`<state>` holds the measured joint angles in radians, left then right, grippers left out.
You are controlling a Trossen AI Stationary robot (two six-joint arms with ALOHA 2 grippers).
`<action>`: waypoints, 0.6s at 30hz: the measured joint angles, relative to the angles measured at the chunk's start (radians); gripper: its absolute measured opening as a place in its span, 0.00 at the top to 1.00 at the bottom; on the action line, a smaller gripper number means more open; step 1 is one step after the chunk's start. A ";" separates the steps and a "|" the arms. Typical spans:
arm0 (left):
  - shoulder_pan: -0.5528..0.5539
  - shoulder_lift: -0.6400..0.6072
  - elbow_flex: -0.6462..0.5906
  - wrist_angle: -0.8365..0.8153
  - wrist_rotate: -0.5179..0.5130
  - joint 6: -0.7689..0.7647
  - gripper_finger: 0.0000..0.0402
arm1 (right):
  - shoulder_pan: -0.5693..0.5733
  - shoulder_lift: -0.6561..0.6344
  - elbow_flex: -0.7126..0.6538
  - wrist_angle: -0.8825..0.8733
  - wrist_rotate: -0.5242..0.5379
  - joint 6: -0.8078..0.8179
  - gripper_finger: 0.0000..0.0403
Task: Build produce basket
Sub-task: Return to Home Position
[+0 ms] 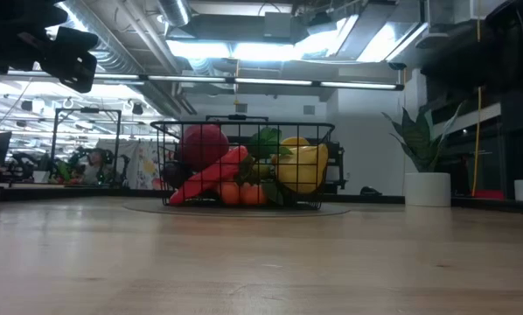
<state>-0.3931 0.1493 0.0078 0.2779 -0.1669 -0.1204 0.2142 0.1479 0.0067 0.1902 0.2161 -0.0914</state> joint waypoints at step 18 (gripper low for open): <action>0.000 0.000 0.000 0.000 0.001 0.000 0.59 | 0.000 -0.148 0.001 -0.063 0.000 -0.047 0.59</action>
<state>-0.3931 0.1490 0.0078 0.2775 -0.1658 -0.1204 0.2142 0.0002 0.0074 0.1276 0.2161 -0.1386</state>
